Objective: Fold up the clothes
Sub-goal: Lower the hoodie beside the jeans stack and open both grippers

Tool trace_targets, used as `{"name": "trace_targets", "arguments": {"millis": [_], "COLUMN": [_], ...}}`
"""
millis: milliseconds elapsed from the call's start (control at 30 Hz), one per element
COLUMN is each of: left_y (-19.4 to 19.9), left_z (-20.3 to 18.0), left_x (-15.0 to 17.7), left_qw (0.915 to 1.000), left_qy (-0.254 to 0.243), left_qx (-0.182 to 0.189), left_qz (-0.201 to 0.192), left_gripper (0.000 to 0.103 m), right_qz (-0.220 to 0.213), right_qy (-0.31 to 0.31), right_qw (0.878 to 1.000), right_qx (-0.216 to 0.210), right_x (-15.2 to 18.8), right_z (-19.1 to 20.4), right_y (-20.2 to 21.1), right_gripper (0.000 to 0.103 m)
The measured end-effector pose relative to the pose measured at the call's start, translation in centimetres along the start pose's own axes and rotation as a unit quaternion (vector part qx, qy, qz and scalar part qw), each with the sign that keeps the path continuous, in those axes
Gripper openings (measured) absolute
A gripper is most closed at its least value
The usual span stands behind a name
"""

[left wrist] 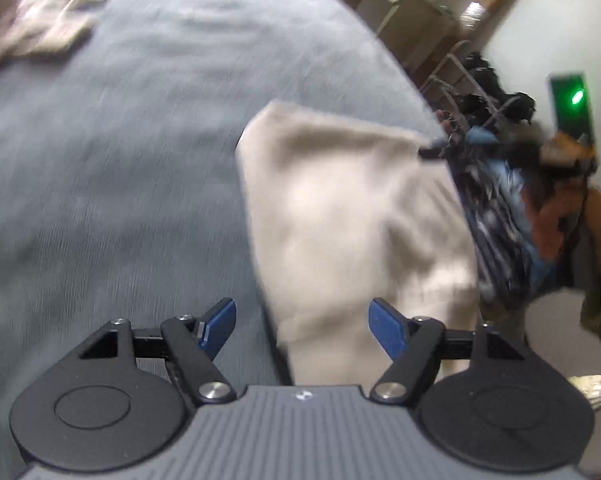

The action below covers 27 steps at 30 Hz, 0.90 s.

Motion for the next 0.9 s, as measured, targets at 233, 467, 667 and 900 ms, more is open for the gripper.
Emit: {"name": "trace_targets", "arguments": {"millis": [233, 467, 667, 900], "left_y": [-7.2, -9.8, -7.6, -3.6], "left_z": [-4.4, -4.2, -3.9, -3.4], "left_x": [-8.4, -9.5, -8.4, -6.7], "left_qw": [0.9980, 0.9986, 0.9991, 0.9991], "left_qy": [-0.037, -0.035, -0.020, -0.019], "left_qx": [0.027, 0.025, 0.019, 0.014], "left_qz": [-0.044, -0.029, -0.031, -0.035], "left_gripper": [0.075, 0.077, 0.077, 0.078], "right_qz": [0.002, -0.006, -0.023, 0.123], "right_qy": [-0.035, -0.043, -0.050, -0.113], "right_qw": [0.999, 0.999, 0.993, 0.982], "right_qx": [0.010, 0.025, -0.103, -0.085], "right_x": [0.2, 2.0, 6.2, 16.4], "right_z": [-2.4, -3.4, 1.7, 5.9], "right_y": [-4.4, 0.5, 6.0, 7.5], "right_gripper": [0.012, 0.013, 0.014, 0.014]}}
Point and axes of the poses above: each gripper's, at about its wrist camera, not at the fingertips, and y roughly against the way its jaws point, z to its left, x to its underside, the point moved 7 cm from there along -y, roughly the way its jaws point, and after that the axes turned 15 degrees about y, right-handed, at the moved point
